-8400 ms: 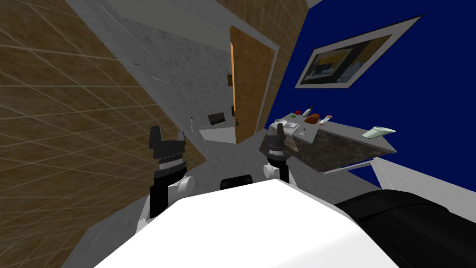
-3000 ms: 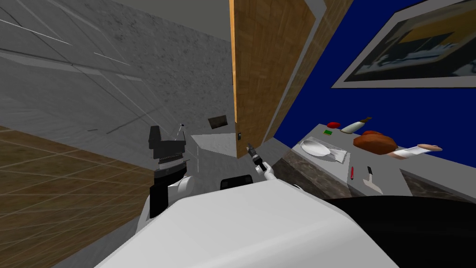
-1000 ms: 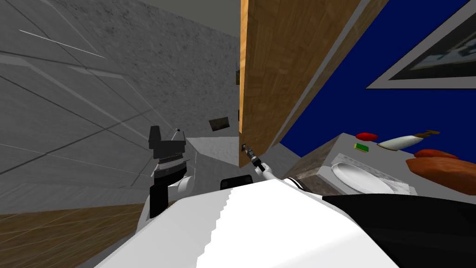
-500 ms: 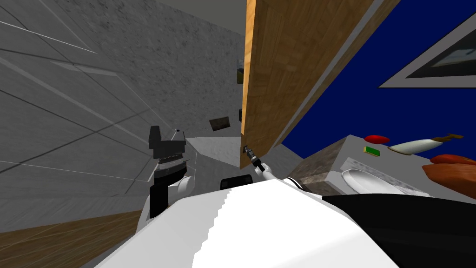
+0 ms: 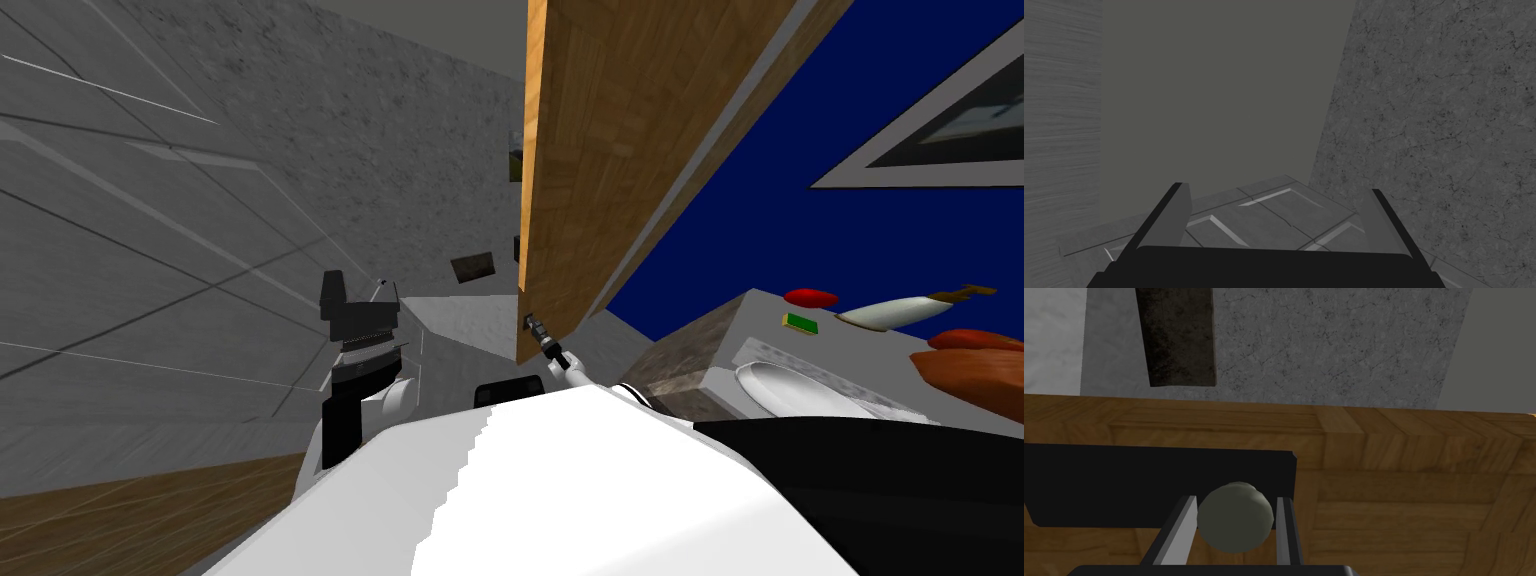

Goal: Push the door open

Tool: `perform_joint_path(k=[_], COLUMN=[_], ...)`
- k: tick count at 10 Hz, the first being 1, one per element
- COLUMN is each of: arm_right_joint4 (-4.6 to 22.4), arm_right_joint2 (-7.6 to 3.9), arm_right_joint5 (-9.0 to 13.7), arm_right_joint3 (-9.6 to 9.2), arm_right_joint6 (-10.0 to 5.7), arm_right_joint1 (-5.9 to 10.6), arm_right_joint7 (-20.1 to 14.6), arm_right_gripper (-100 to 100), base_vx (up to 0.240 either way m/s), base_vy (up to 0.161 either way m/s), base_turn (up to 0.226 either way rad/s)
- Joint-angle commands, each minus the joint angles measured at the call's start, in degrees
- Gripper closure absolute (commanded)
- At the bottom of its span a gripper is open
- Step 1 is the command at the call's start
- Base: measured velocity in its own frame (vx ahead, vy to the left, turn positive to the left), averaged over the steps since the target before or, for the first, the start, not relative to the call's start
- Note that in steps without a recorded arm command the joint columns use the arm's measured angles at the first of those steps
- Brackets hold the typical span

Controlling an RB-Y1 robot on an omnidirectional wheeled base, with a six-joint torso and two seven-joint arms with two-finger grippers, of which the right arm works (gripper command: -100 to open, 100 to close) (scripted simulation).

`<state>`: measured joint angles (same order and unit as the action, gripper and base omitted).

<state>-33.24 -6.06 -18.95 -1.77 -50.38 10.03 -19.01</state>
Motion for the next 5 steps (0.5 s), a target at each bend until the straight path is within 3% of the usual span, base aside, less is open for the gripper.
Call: perform_joint_path(k=[1,5], arm_right_joint4=[0.6,0.7], arm_right_joint2=[-0.13,-0.15], arm_right_joint5=[0.5,1.7], arm_right_joint3=[0.69,2.23], arm_right_joint6=[-0.28,0.08], arm_right_joint1=[0.66,0.66], arm_right_joint7=[0.4,1.5], arm_right_gripper=[100,100], base_vx=[0.152,0.151], base_vy=[0.062,0.074], base_turn=[-0.031,-0.017])
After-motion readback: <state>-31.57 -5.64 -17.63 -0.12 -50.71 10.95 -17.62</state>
